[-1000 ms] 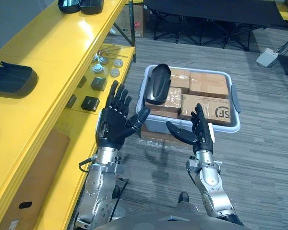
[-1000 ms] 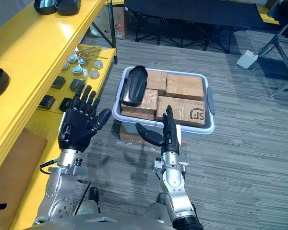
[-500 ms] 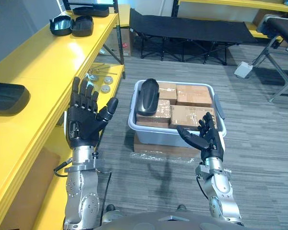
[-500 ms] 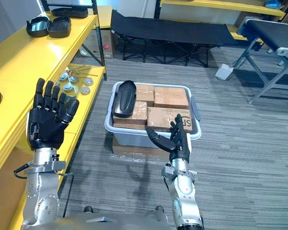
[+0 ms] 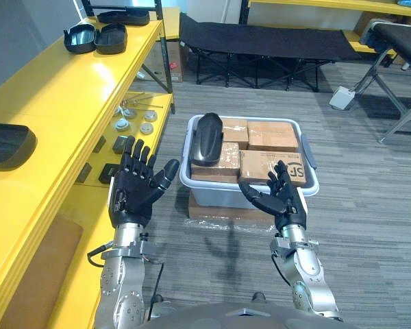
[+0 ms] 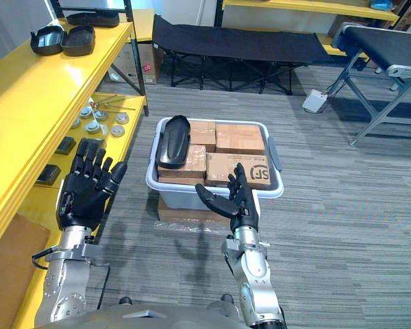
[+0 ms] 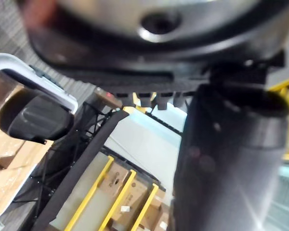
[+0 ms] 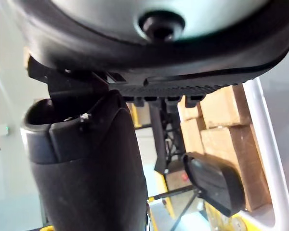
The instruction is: Walk over and take three plastic housings, then place them on the shelf
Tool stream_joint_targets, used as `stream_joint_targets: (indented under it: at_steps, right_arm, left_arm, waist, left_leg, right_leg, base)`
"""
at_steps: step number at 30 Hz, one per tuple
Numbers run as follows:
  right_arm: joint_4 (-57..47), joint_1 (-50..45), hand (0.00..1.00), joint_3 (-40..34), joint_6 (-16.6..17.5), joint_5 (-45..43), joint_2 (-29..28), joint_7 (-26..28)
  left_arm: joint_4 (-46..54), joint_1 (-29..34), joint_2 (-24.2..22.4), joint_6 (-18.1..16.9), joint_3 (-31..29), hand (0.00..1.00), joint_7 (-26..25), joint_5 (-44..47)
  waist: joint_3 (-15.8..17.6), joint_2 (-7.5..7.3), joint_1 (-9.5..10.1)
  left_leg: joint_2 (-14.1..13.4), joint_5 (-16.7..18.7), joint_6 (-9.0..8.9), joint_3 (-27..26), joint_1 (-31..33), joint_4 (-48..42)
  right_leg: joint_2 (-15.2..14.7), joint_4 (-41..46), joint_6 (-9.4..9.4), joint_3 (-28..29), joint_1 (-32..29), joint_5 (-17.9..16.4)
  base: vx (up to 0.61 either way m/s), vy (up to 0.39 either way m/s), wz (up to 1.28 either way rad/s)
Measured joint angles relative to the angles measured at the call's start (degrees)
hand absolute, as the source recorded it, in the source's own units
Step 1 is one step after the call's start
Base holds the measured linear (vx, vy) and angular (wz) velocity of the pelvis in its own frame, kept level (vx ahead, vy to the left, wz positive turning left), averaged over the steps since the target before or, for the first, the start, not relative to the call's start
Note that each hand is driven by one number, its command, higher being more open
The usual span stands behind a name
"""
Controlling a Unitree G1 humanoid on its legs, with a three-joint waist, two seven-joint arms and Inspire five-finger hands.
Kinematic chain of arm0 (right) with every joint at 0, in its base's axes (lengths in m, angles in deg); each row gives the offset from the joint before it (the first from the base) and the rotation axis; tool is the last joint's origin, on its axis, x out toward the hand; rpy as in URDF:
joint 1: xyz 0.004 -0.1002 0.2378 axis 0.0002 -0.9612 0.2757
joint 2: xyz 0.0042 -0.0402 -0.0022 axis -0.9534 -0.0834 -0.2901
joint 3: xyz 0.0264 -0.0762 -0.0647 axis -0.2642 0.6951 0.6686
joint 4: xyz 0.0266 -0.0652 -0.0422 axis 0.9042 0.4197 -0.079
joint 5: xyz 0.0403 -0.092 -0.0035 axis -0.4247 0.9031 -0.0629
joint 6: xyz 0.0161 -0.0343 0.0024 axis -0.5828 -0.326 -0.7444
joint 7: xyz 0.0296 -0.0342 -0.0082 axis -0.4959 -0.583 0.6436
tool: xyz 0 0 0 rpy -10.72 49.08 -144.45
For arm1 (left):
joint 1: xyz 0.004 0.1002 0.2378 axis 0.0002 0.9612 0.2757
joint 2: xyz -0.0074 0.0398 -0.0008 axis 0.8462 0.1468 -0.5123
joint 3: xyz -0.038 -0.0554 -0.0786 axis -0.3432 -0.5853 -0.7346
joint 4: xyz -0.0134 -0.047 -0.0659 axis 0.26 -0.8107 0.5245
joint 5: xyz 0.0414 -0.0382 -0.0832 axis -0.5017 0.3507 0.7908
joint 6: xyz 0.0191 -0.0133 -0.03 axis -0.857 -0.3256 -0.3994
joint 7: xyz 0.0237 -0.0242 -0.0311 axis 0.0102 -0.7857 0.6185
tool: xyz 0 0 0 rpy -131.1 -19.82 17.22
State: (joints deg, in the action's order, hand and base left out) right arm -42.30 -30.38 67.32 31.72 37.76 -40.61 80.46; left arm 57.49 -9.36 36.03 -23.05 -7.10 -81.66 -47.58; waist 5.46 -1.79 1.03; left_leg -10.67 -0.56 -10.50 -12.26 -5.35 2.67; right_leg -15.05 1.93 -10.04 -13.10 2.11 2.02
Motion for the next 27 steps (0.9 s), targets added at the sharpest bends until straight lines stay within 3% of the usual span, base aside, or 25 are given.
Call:
stream_joint_targets:
  at_steps: [3, 5, 8, 9, 12, 13, 15, 18, 19, 20, 21, 23, 24, 25, 26, 27]
  right_arm:
    - [0.01, 0.31, 1.0, 1.39, 0.0, 0.03, 0.37, 0.0]
    - [0.07, 0.66, 1.0, 2.52, 0.01, 0.04, 0.51, -0.21]
    - [0.41, 1.09, 1.0, 2.85, 0.69, 0.04, 1.06, -0.35]
    - [0.57, 1.31, 1.0, 2.91, 0.86, 0.04, 1.3, -0.39]
    - [1.05, 1.16, 1.0, 3.41, 0.91, 0.22, 0.82, -0.2]
    - [1.09, 1.33, 1.0, 3.25, 1.05, 0.24, 0.44, -0.08]
    - [1.17, 1.42, 1.0, 2.82, 1.25, 0.27, 0.3, 0.26]
    - [0.45, 0.97, 1.0, 1.69, 1.27, -0.2, 0.24, 2.15]
    - [-0.64, -0.43, 1.0, 1.28, 1.27, -1.35, 0.2, 2.25]
    - [-0.54, -0.9, 1.0, -0.25, 1.12, -1.67, 1.11, 2.39]
    - [-0.54, -1.21, 1.0, -1.08, 1.14, -1.67, 1.64, 2.22]
    - [-0.54, -0.18, 1.0, -3.2, 1.14, -1.45, 4.02, 1.94]
    - [-0.57, -0.01, 1.0, -3.68, 1.15, -1.5, 4.61, 1.93]
    - [-0.89, 0.01, 1.0, -4.45, 1.15, -1.85, 5.04, 1.91]
    - [-1.36, -0.14, 1.0, -5.18, 1.15, -2.26, 5.06, 1.86]
    - [-1.43, -0.14, 1.0, -5.33, 1.14, -2.2, 5.05, 1.6]
  left_arm:
    - [0.0, 0.06, 0.09, 0.0, 0.86, 1.0, 0.71, 0.02]
    - [0.0, 0.04, 0.11, 0.01, 1.55, 1.0, 1.71, -0.1]
    - [0.01, -0.78, 0.97, 0.11, 3.91, 1.0, 3.62, -2.12]
    - [0.01, -0.96, 1.4, 0.12, 4.02, 1.0, 3.91, -2.12]
    - [0.02, -1.04, 4.82, 0.16, 3.83, 1.0, 4.34, -1.62]
    - [-0.06, -1.2, 5.63, 0.16, 3.37, 1.0, 4.4, -1.2]
    - [-1.98, -2.37, 5.7, -0.29, 3.26, 1.0, 4.39, 1.29]
    - [-4.58, -4.57, 5.87, -0.73, 3.67, 1.0, 4.4, 4.1]
    - [-4.63, -4.82, 6.54, -0.73, 4.07, 1.0, 4.77, 5.4]
    - [-5.9, -5.27, 6.17, -0.71, 4.89, 1.0, 5.1, 5.93]
    - [-6.14, -4.9, 5.87, -0.71, 5.73, 1.0, 5.09, 5.93]
    - [-6.58, -4.35, 4.83, -0.7, 7.96, 1.0, 5.15, 5.93]
    - [-6.84, -4.35, 4.63, -0.7, 8.3, 1.0, 5.11, 5.93]
    - [-6.85, -4.26, 4.32, -0.71, 8.71, 1.0, 5.08, 5.93]
    - [-6.85, -4.53, 4.1, -0.71, 8.95, 1.0, 5.04, 5.91]
    - [-6.87, -4.54, 3.87, -0.69, 8.94, 1.0, 4.92, 5.88]
  waist:
    - [-0.03, 0.14, 0.62]
    - [0.17, 0.19, 0.95]
    - [1.94, 1.07, 1.69]
    - [2.51, 1.18, 1.79]
    - [3.69, 0.38, 1.54]
    - [4.6, 0.07, 1.34]
    - [4.78, 0.55, 1.07]
    - [6.39, 0.85, -0.17]
    - [6.64, -0.76, -0.8]
    - [7.46, 1.08, -1.46]
    - [7.14, 2.24, -1.41]
    - [6.06, 6.0, -1.01]
    - [5.94, 6.14, -1.42]
    - [5.89, 6.14, -1.6]
    - [5.96, 6.06, -2.01]
    - [6.17, 5.92, -2.46]
  left_leg:
    - [-0.04, 1.03, -0.05, 0.1, 0.27, -1.61]
    - [-0.17, 3.74, 0.18, 1.01, 1.4, -5.89]
    - [-0.31, 11.88, 1.8, 4.99, 5.0, -18.82]
    - [-0.41, 12.54, 1.99, 4.91, 4.98, -19.91]
    - [-0.15, 12.32, 3.51, 5.69, 4.97, -20.07]
    - [-0.55, 12.03, 4.03, 6.52, 4.98, -19.6]
    - [-1.27, 11.92, 4.2, 8.96, 6.61, -18.99]
    - [-0.82, 11.97, 3.69, 13.24, 8.15, -18.59]
    - [0.22, 12.45, 1.37, 15.15, 8.16, -19.24]
    - [-0.66, 12.98, 0.34, 17.58, 7.38, -19.61]
    - [-1.66, 12.95, 0.35, 18.23, 6.9, -19.03]
    - [-4.04, 11.04, 0.58, 18.66, 7.0, -18.84]
    - [-4.01, 9.85, 0.28, 18.37, 7.02, -18.98]
    - [-4.01, 8.87, 1.4, 17.98, 8.06, -21.88]
    - [-4.25, 7.39, 1.73, 17.91, 12.08, -29.35]
    - [-4.65, 5.84, 0.85, 17.49, 14.42, -33.75]
  right_leg:
    - [-0.11, 0.29, 0.01, 0.03, 0.21, -0.01]
    - [-0.42, 2.3, 0.41, -0.18, -0.01, -0.24]
    - [-1.72, 12.91, 3.72, -1.45, -2.73, -2.22]
    - [-2.09, 15.84, 3.83, -1.43, -3.81, -2.24]
    - [-3.42, 24.16, 6.79, -0.38, -8.48, 0.22]
    - [-3.6, 26.95, 7.32, 1.05, -11.02, -0.36]
    - [-0.59, 21.66, 6.77, 4.67, -12.49, -5.67]
    - [2.41, 10.26, 4.51, 10.3, -11.98, -4.2]
    - [2.12, 9.32, 3.65, 11.11, -10.34, -4.67]
    - [3.23, 13.21, 0.73, 10.01, -9.61, -4.9]
    - [4.09, 14.3, 1.38, 9.4, -9.71, -6.06]
    - [6.17, 16.98, 3.04, 7.14, -10.35, -9.39]
    - [6.06, 17.49, 3.22, 6.91, -10.06, -10.14]
    - [6.07, 17.29, 3.76, 6.25, -8.91, -11.08]
    - [6.24, 16.42, 4.67, 4.85, -7.17, -11.57]
    - [6.31, 15.42, 4.91, 4.12, -5.67, -11.59]
  base:
    - [0.0, 0.006, -0.01]
    - [-0.02, 0.035, -0.05]
    - [-0.07, 0.09, -0.12]
    - [-0.13, 0.14, -0.11]
    - [-0.1, 0.101, 0.04]
    - [-0.05, 0.0, 0.15]
    - [-0.01, -0.076, 0.27]
    - [0.03, -0.208, 0.63]
    - [0.08, -0.312, 1.07]
    - [0.11, -0.365, 0.98]
    - [0.16, -0.257, 0.61]
    - [0.22, -0.184, 0.2]
    - [0.24, -0.189, 0.27]
    - [0.27, -0.235, 0.41]
    - [0.23, -0.182, 0.48]
    - [0.23, -0.142, 0.55]
